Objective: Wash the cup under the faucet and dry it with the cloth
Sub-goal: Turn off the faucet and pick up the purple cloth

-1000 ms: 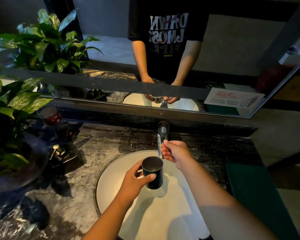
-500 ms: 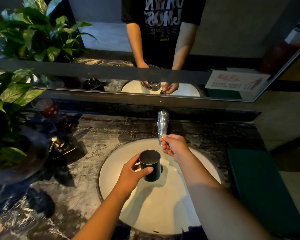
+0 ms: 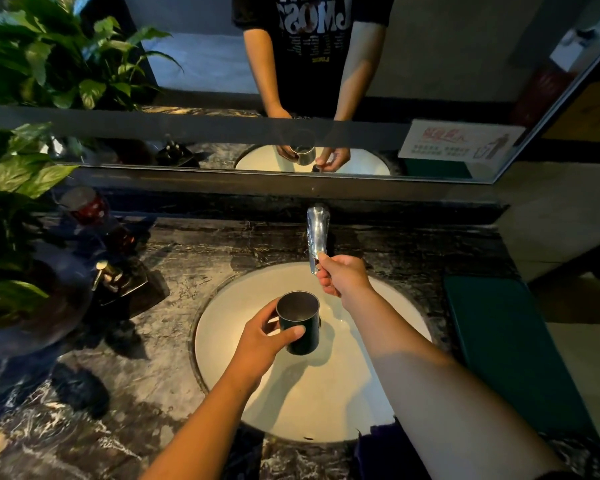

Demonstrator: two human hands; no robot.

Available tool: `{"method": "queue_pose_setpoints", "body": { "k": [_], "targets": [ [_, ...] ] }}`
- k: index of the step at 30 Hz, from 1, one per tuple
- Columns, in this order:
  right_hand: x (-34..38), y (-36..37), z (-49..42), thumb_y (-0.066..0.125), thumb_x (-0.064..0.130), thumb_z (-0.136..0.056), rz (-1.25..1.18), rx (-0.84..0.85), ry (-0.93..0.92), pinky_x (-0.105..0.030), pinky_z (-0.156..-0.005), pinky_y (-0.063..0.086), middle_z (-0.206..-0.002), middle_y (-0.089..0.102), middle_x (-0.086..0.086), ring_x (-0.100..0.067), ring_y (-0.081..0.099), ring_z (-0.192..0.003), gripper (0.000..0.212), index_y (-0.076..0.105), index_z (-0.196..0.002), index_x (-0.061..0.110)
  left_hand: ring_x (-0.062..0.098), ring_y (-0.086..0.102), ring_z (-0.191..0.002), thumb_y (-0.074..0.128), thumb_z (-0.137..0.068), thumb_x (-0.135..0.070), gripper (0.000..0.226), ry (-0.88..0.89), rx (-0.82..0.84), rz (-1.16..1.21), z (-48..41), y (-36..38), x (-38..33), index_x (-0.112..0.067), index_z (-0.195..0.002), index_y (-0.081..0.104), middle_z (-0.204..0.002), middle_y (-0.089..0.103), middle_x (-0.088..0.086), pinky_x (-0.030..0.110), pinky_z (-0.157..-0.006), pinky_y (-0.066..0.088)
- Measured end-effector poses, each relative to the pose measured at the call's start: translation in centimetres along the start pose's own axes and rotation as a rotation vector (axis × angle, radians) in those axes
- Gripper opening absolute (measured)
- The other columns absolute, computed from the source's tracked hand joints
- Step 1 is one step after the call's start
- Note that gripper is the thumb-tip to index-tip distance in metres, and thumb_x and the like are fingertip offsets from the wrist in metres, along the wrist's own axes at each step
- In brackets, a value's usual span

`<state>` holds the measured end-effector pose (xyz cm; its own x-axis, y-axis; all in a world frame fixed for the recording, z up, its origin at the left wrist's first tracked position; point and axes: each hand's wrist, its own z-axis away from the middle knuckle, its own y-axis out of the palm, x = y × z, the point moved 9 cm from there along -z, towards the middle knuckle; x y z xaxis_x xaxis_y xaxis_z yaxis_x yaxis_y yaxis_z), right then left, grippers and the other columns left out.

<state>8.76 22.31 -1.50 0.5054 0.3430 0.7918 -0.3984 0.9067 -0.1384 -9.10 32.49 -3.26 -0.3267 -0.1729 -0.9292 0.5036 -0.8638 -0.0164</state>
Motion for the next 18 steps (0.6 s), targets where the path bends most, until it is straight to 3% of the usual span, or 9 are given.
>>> {"method": "queue_pose_setpoints", "body": {
  "k": [2, 4, 6, 8, 12, 18],
  "targets": [
    [-0.4, -0.1, 1.1, 0.063, 0.019, -0.098, 0.019, 0.054, -0.006, -0.021, -0.057, 0.054, -0.080, 0.071, -0.007, -0.012, 0.062, -0.062, 0.018, 0.070, -0.107, 0.005, 0.014, 0.061, -0.121, 0.082, -0.083, -0.015, 0.054, 0.002, -0.002, 0.012, 0.5, -0.1, 0.0, -0.036, -0.130, 0.064, -0.127, 0.070, -0.014, 0.045, -0.102, 0.054],
    [-0.9, -0.1, 2.4, 0.063, 0.023, -0.099, 0.028, 0.166, -0.020, -0.027, -0.073, 0.061, -0.093, 0.077, -0.005, -0.014, 0.073, -0.078, 0.020, 0.070, -0.112, 0.010, 0.015, 0.061, -0.121, 0.082, -0.083, -0.015, 0.054, 0.014, 0.015, 0.021, 1.0, 0.0, -0.2, -0.037, -0.129, 0.065, -0.126, 0.070, -0.015, 0.045, -0.102, 0.054],
    [-1.3, -0.4, 3.9, 0.063, 0.031, -0.099, 0.044, 0.265, -0.053, -0.036, -0.091, 0.060, -0.105, 0.078, -0.002, -0.017, 0.074, -0.099, 0.023, 0.072, -0.114, 0.016, 0.016, 0.061, -0.121, 0.082, -0.083, -0.017, 0.054, 0.019, 0.023, 0.026, 1.6, 0.2, -0.5, -0.038, -0.129, 0.064, -0.126, 0.070, -0.015, 0.045, -0.102, 0.054],
    [-1.9, -1.0, 5.4, 0.059, 0.035, -0.100, 0.041, 0.341, -0.097, -0.039, -0.100, 0.055, -0.115, 0.076, 0.000, -0.018, 0.071, -0.110, 0.027, 0.072, -0.118, 0.020, 0.019, 0.060, -0.122, 0.081, -0.083, -0.019, 0.053, 0.023, 0.026, 0.031, 2.2, 0.4, -0.8, -0.038, -0.129, 0.064, -0.127, 0.069, -0.013, 0.048, -0.103, 0.053],
    [-3.0, -2.2, 8.4, 0.057, 0.036, -0.102, 0.030, 0.414, -0.161, -0.041, -0.107, 0.051, -0.124, 0.073, 0.002, -0.018, 0.065, -0.121, 0.028, 0.070, -0.123, 0.023, 0.022, 0.061, -0.122, 0.081, -0.084, -0.020, 0.050, 0.053, 0.039, 0.047, 3.4, 1.0, -1.5, -0.040, -0.127, 0.065, -0.126, 0.070, -0.011, 0.053, -0.105, 0.051],
    [-4.7, -4.5, 11.6, 0.059, 0.033, -0.101, -0.046, 0.423, -0.174, -0.046, -0.108, 0.050, -0.126, 0.072, -0.001, -0.022, 0.064, -0.124, 0.029, 0.069, -0.126, 0.021, 0.023, 0.063, -0.120, 0.079, -0.086, -0.015, 0.048, 0.114, 0.109, 0.032, 5.5, 2.9, -2.6, -0.034, -0.128, 0.066, -0.124, 0.072, -0.008, 0.046, -0.102, 0.053]
  ]
}}
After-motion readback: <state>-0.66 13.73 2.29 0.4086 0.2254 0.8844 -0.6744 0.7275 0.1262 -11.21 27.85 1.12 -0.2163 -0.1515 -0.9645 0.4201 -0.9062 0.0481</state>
